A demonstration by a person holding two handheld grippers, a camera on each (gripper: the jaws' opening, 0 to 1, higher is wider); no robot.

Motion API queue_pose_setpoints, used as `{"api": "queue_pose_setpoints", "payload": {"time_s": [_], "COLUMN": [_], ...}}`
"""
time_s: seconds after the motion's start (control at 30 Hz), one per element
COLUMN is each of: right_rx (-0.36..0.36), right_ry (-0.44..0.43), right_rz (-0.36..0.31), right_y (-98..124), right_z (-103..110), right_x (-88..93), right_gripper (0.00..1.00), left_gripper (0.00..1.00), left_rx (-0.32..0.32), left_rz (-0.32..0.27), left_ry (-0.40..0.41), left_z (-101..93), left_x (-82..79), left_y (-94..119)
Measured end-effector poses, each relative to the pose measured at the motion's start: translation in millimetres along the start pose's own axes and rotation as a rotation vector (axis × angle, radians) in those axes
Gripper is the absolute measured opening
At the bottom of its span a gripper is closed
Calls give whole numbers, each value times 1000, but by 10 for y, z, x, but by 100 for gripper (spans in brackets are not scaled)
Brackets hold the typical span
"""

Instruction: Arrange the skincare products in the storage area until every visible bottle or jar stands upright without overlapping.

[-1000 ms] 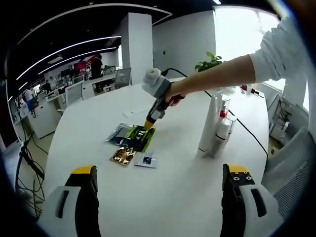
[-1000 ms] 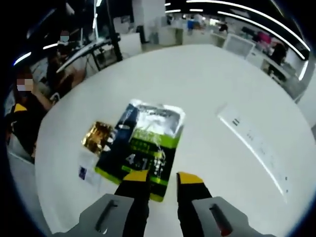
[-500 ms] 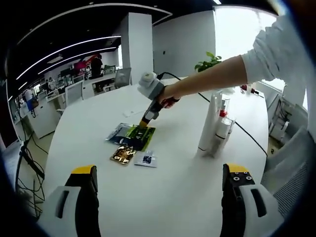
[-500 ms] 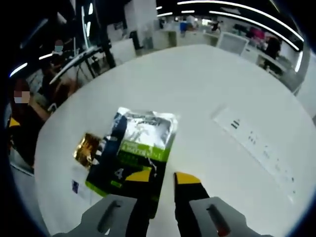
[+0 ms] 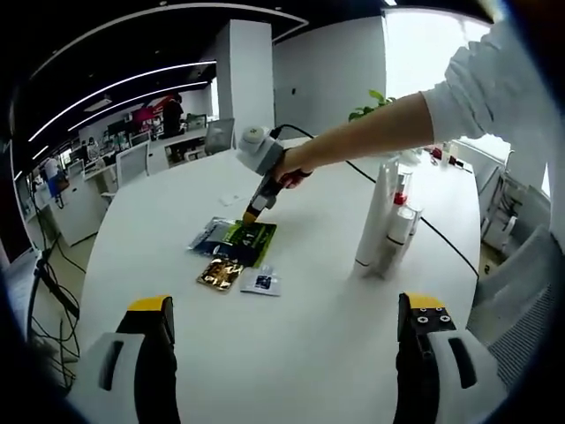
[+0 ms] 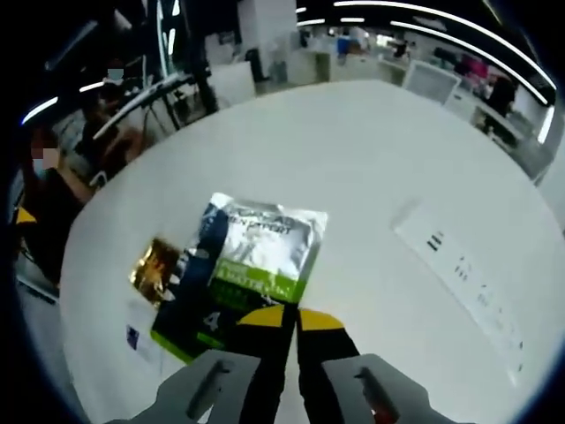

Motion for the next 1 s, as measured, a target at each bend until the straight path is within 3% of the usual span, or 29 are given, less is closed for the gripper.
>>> {"api": "queue_pose_setpoints", "payload": {"time_s": [0.3, 0.5, 0.8, 0.93, 1.0], "right_rx": [-4, -4, -23, -36, -42], "right_ry": [15, 2, -9, 2, -1], "right_rz": [29, 19, -33, -50, -57], "right_y": [73, 245, 482, 528, 548], "right_z": [34, 88, 250, 298, 312], "right_x": [-18, -82, -144, -147, -161], "right_gripper": [0, 0, 0, 0, 0], "left_gripper": [99, 99, 96, 91, 94], "left_rx": [-3, 5, 9, 3, -20], "left_rz": [-1, 6, -16, -22, -33], "left_ry": [4, 8, 91, 120, 134], "left_z": [-7, -11, -43, 25, 64], "left_x": [-2, 16, 16, 115, 124], "left_y": [-8, -11, -19, -89, -109]}}
Point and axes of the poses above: the point that each gripper's makers call its tool centre point, and the gripper's own axes: y roughly backward along the fingers, z roughly to its left, x roughly out of its underside, the point moved 8 cm from there along y, roughly backward along the fingers, and after that the axes turned 15 degrees about -z, right-handed, at the moved point
